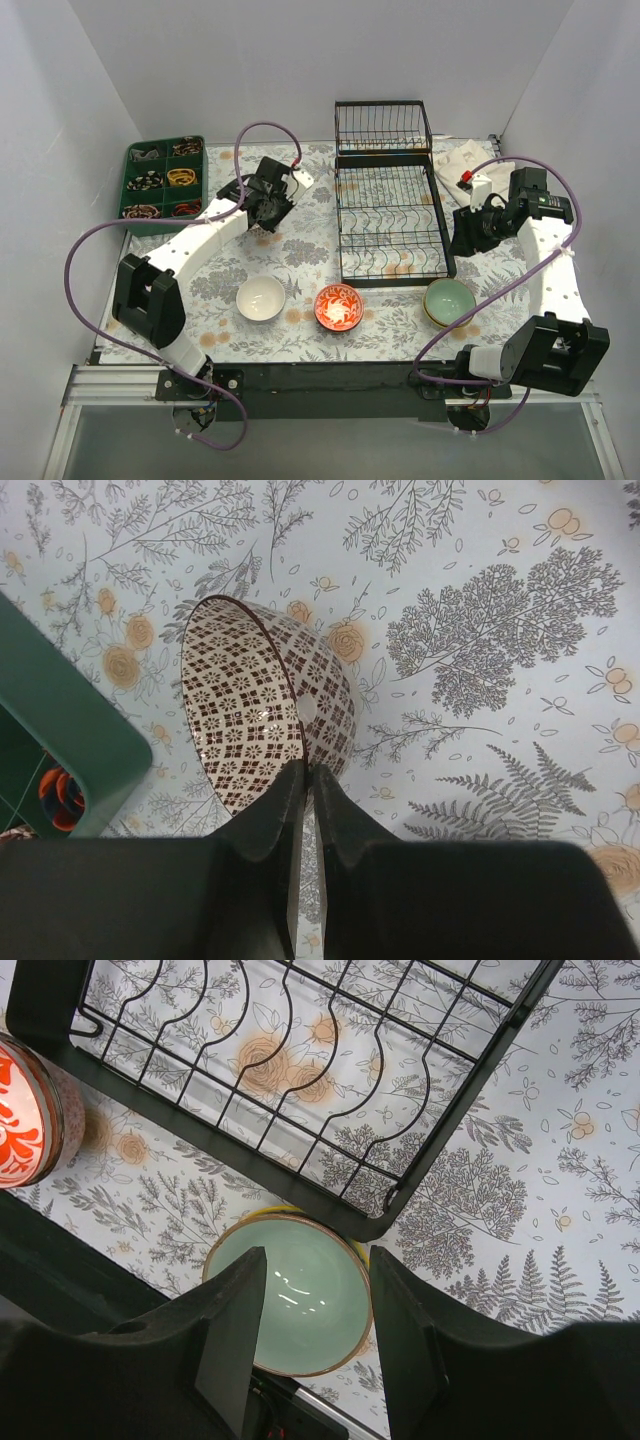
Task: Load the bowls into the dish rack
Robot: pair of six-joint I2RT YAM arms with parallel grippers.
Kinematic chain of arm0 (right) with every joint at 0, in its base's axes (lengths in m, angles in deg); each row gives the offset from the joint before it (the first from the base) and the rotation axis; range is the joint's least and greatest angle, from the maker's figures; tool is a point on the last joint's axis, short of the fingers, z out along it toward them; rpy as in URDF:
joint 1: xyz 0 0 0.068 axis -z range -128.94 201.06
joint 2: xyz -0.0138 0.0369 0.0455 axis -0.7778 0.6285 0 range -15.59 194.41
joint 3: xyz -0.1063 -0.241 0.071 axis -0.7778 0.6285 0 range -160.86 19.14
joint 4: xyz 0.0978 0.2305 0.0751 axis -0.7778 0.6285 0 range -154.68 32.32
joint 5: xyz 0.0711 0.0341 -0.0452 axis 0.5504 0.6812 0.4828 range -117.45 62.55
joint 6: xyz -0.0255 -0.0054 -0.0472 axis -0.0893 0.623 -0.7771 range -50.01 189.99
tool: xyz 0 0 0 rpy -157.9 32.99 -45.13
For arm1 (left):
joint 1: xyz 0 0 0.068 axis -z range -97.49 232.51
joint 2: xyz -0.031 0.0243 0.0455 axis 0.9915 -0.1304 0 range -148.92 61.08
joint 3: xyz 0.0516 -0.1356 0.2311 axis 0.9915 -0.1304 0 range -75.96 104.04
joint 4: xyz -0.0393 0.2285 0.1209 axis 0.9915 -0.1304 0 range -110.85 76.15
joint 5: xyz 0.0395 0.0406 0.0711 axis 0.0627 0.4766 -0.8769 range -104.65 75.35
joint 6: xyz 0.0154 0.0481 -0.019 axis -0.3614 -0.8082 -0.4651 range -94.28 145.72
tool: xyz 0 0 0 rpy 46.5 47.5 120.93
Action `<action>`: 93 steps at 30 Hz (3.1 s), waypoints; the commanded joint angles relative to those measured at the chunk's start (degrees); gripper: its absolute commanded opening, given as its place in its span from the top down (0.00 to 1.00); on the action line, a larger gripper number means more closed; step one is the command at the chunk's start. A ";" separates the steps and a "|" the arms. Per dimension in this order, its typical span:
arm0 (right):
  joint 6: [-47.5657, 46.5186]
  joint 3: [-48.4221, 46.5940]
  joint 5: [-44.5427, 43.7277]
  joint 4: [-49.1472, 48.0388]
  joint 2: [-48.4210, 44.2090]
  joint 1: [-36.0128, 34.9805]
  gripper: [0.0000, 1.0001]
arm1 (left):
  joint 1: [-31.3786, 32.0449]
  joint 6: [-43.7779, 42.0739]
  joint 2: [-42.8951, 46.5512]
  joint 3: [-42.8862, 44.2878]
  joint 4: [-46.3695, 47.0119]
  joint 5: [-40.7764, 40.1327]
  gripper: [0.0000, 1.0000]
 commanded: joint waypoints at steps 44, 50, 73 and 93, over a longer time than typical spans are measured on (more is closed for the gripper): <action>0.22 -1.11 -1.73 -2.35 2.34 0.35 0.46 | -0.18 1.38 -7.00 -12.77 9.79 2.04 0.92; 0.39 -0.84 -2.52 -2.43 1.28 0.35 0.47 | 0.70 3.05 -6.13 -5.05 5.76 3.97 1.00; 8.83 -8.05 -17.11 -1.29 2.77 17.13 0.42 | 7.38 43.37 -25.19 29.80 43.33 51.69 1.00; 7.34 -1.73 -21.94 -1.29 1.46 18.72 0.43 | 10.37 78.90 -42.41 26.33 82.75 41.69 1.00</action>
